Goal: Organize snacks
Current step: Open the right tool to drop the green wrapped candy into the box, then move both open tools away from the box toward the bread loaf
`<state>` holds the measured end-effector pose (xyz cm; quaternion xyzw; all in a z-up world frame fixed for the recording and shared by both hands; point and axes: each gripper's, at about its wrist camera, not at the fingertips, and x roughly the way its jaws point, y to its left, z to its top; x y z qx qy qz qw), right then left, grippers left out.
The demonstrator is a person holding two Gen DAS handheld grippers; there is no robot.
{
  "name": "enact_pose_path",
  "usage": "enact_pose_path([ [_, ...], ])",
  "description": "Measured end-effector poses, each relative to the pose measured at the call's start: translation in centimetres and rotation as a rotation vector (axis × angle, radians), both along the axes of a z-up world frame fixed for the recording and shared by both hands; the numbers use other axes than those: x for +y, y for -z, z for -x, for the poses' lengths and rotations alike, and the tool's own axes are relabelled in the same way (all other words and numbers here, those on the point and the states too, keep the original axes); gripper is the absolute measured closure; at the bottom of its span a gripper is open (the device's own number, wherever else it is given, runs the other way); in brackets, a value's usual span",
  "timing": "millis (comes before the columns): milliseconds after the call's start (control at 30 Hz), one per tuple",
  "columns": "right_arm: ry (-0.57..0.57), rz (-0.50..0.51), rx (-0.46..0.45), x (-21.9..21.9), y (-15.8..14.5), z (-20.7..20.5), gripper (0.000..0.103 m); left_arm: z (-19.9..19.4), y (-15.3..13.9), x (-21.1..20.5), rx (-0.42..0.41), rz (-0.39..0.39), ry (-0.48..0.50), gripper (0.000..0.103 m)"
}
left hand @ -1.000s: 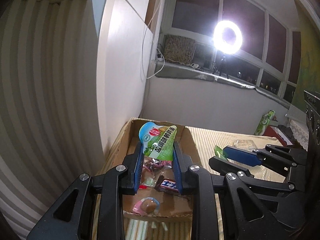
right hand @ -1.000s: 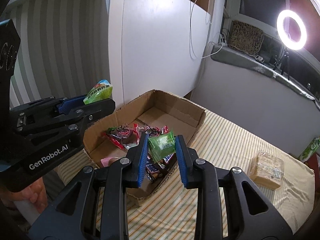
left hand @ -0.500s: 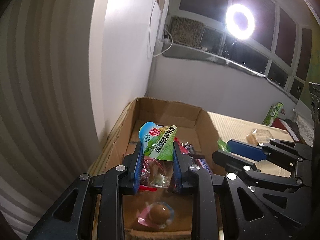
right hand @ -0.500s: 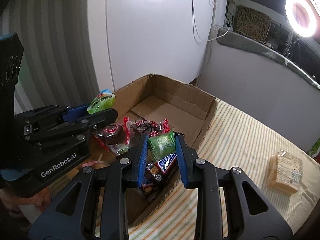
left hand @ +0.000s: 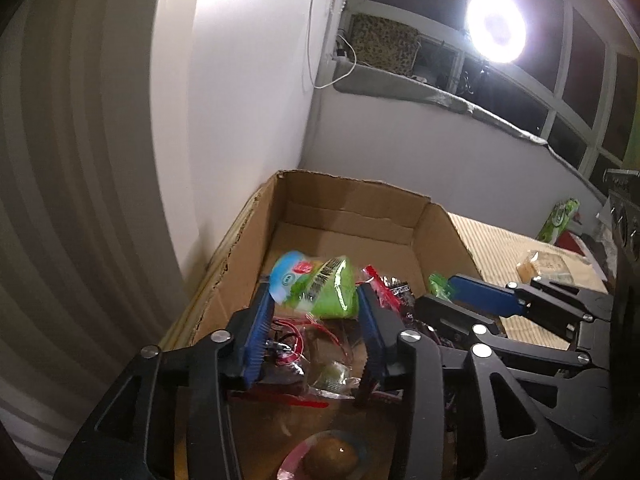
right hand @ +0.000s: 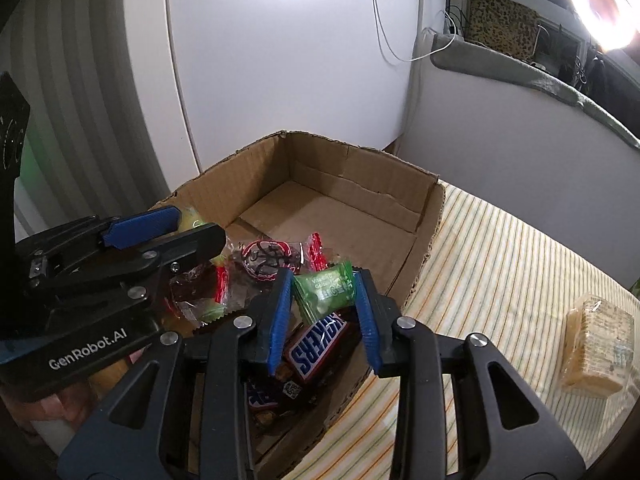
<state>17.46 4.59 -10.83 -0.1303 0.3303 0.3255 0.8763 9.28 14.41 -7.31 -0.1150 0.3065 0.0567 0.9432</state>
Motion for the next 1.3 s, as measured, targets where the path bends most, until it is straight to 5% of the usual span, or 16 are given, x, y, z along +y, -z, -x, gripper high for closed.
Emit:
enact_pose_path([
  [100,0.008,-0.004,-0.009,-0.2,-0.3,0.3,0.069,0.0,-0.1,0.1,0.000,0.002,-0.012,0.056],
  [333,0.028,-0.018,-0.048,-1.1,-2.0,1.8,0.044,1.1,-0.5,1.0,-0.007,0.016,-0.049,0.038],
  [733,0.053,-0.049,-0.142,-3.0,-6.2,5.8,0.042,4.5,-2.7,1.2,-0.061,0.001,-0.073,0.031],
  [1300,0.085,-0.117,-0.174,-7.5,-8.3,10.1,0.036,9.0,-6.1,0.5,-0.122,-0.050,-0.104,0.025],
])
